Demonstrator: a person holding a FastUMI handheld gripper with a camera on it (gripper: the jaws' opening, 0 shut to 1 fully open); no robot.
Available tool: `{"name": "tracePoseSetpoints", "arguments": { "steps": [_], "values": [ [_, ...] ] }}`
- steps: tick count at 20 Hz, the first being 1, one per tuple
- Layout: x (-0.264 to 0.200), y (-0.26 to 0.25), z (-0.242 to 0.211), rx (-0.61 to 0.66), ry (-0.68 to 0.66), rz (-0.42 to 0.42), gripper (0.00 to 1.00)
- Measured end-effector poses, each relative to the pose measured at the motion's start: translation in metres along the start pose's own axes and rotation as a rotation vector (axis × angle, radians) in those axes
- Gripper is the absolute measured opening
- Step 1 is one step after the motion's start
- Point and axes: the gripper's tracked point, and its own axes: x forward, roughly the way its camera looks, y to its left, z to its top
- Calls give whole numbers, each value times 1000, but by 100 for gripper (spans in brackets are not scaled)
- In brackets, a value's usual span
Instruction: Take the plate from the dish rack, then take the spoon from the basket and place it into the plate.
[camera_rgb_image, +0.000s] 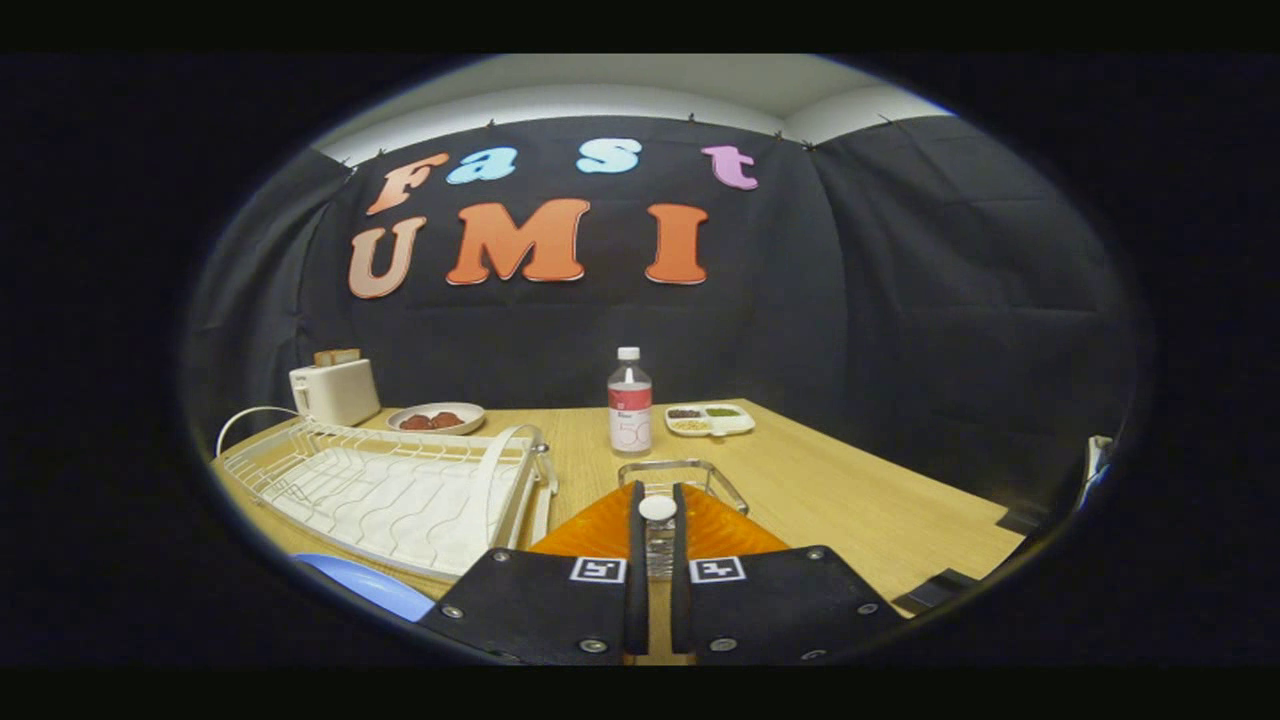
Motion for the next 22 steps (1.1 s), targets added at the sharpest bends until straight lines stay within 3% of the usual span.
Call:
{"name": "tracePoseSetpoints", "arguments": {
  "steps": [2, 12, 18, 22],
  "values": [
    [-4, 2, -2, 33, 20, 8, 6],
    [-54, -7, 67, 16, -124, 28, 6],
    [-110, 15, 92, 18, -186, 91, 6],
    [-152, 46, 90, 37, -194, 188, 6]
  ]
}}
